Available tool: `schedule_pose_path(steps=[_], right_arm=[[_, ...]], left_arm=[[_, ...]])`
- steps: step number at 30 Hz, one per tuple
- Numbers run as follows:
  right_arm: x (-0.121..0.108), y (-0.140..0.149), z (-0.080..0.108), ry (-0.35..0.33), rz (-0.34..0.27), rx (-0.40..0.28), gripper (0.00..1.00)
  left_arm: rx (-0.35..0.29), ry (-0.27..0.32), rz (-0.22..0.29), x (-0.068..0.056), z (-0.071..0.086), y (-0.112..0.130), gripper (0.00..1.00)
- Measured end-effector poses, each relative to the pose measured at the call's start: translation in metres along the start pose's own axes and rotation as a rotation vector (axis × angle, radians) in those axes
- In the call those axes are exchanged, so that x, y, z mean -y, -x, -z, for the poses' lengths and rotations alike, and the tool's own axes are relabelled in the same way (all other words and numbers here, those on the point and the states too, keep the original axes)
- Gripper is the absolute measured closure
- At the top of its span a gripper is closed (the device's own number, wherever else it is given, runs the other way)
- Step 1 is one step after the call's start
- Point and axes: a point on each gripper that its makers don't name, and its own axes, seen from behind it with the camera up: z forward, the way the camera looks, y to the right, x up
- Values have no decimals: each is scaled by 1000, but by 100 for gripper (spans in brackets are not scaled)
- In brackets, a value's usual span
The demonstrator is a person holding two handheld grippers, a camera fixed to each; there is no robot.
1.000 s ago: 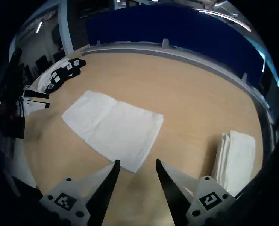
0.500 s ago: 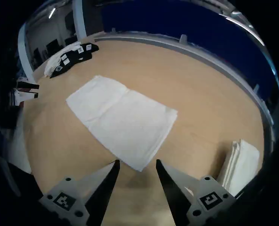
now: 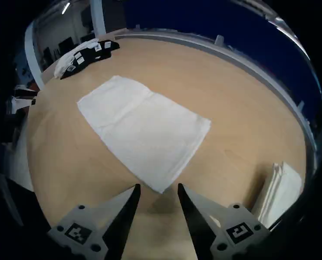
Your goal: Fold towel
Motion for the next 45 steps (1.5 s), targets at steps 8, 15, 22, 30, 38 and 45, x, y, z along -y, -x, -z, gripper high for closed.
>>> schedule_pose_path(steps=[8, 15, 22, 30, 38, 45], right_arm=[[0, 3, -4, -4, 5, 13, 63], [0, 6, -5, -8, 11, 21, 77], [1, 6, -7, -13, 9, 19, 96], [2, -3, -1, -10, 30, 5, 96], [9, -34, 24, -8, 49, -58, 97], [16, -77, 44, -9, 89, -120, 97]], left_arm=[[0, -2, 6, 1, 2, 1, 17], [0, 2, 12, -1, 3, 2, 17], [2, -2, 10, 2, 5, 6, 17], [1, 0, 14, 3, 7, 6, 17], [-5, 3, 25, 3, 11, 4, 17], [-18, -2, 35, 5, 15, 2, 17]])
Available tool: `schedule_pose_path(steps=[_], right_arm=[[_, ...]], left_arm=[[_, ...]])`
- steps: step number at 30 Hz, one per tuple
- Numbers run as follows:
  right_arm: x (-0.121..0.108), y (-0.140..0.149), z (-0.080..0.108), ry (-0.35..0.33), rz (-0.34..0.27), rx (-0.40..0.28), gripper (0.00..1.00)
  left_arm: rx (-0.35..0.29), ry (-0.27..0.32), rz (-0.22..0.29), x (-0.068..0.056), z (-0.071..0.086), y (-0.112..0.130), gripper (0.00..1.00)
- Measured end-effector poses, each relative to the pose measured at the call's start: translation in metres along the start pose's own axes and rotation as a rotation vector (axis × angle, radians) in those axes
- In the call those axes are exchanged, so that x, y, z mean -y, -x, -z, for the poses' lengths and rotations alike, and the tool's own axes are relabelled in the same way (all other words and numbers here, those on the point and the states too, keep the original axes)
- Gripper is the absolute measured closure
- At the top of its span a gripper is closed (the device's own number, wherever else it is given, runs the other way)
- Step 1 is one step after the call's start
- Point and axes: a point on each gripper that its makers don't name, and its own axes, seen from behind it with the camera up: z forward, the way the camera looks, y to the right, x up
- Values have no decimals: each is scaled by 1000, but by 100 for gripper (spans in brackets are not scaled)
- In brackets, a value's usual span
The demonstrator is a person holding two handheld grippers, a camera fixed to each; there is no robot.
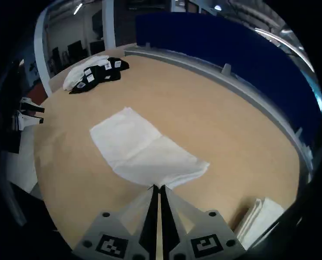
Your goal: Fold towel
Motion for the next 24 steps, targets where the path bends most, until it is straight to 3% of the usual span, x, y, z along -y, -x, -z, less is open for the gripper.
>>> schedule_pose_path(steps=[8, 24], right_arm=[[9, -51, 3, -7, 58, -55, 97], [31, -78, -9, -40, 115, -58, 97]], left_arm=[[-16, 0, 8, 3, 5, -1, 17], [-26, -5, 26, 10, 14, -2, 17]])
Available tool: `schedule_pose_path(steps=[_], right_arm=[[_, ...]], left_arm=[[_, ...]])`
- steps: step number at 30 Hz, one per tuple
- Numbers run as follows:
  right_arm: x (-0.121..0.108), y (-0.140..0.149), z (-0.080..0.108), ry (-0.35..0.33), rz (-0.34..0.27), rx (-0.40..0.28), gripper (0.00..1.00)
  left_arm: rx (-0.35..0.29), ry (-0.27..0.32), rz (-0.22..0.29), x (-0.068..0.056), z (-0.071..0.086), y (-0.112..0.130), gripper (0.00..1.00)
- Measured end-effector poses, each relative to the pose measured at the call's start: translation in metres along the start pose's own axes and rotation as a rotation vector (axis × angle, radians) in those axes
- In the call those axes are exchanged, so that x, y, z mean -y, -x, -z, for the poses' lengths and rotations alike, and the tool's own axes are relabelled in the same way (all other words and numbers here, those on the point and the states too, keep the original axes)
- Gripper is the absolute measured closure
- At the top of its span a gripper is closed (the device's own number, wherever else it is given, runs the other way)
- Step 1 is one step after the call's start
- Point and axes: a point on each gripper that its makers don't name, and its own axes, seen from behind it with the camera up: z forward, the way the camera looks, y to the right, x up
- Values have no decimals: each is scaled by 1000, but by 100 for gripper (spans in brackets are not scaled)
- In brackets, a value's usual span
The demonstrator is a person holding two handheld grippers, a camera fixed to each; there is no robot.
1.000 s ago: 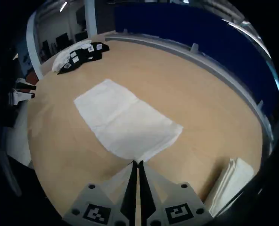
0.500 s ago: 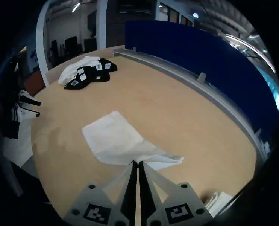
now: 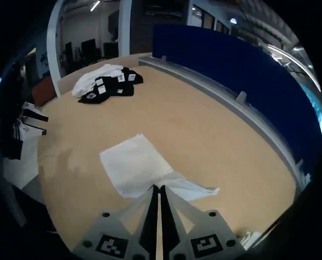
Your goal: Fold towel
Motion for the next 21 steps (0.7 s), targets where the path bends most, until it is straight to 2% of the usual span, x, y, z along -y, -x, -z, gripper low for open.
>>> schedule_pose_path(steps=[5, 11, 17, 21], right_arm=[[22, -21, -18, -41, 40, -8, 97], [60, -38, -55, -109, 92, 2, 97], [106, -33, -103, -192, 106, 35, 97], [128, -14, -130, -229, 97, 86, 97]], left_arm=[[-11, -21, 9, 7, 7, -4, 17], [-23, -36, 41, 17, 18, -5, 17], [-29, -60, 72, 27, 27, 1, 17], [-21, -66, 87, 30, 29, 9, 17]])
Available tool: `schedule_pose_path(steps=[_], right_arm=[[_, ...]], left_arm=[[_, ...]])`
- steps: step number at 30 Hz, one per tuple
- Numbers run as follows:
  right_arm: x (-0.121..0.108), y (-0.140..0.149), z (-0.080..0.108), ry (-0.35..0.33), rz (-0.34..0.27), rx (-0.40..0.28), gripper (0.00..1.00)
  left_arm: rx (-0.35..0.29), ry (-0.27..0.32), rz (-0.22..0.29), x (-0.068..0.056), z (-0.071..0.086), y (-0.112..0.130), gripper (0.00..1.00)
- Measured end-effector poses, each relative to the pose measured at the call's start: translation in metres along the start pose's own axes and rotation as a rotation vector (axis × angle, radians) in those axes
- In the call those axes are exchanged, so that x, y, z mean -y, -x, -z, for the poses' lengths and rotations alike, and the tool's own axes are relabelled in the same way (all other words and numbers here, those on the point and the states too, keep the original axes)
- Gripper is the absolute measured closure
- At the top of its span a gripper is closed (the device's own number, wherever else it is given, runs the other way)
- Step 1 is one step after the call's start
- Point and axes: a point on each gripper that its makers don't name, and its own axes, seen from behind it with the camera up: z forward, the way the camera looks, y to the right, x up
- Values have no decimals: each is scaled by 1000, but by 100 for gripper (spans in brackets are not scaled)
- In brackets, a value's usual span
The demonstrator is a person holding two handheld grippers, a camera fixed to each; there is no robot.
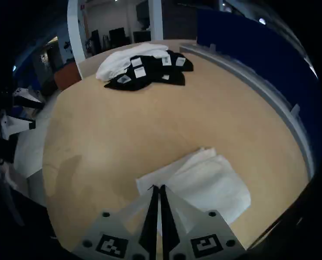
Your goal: Fold towel
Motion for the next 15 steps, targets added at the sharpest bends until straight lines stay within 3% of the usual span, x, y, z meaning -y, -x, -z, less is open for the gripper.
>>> schedule_pose_path(steps=[5, 12, 13, 15], right_arm=[[5, 11, -12, -12, -11, 27, 97], [0, 8, -9, -17, -25, 24, 95], [0, 7, -8, -17, -26, 23, 94], [0, 7, -7, -18, -28, 22, 80]], left_arm=[[4, -1, 6, 2, 0, 4, 17], [2, 8, 1, -1, -1, 0, 17], [1, 10, -1, -2, -1, 0, 17], [1, 12, -4, -3, -2, -1, 17]])
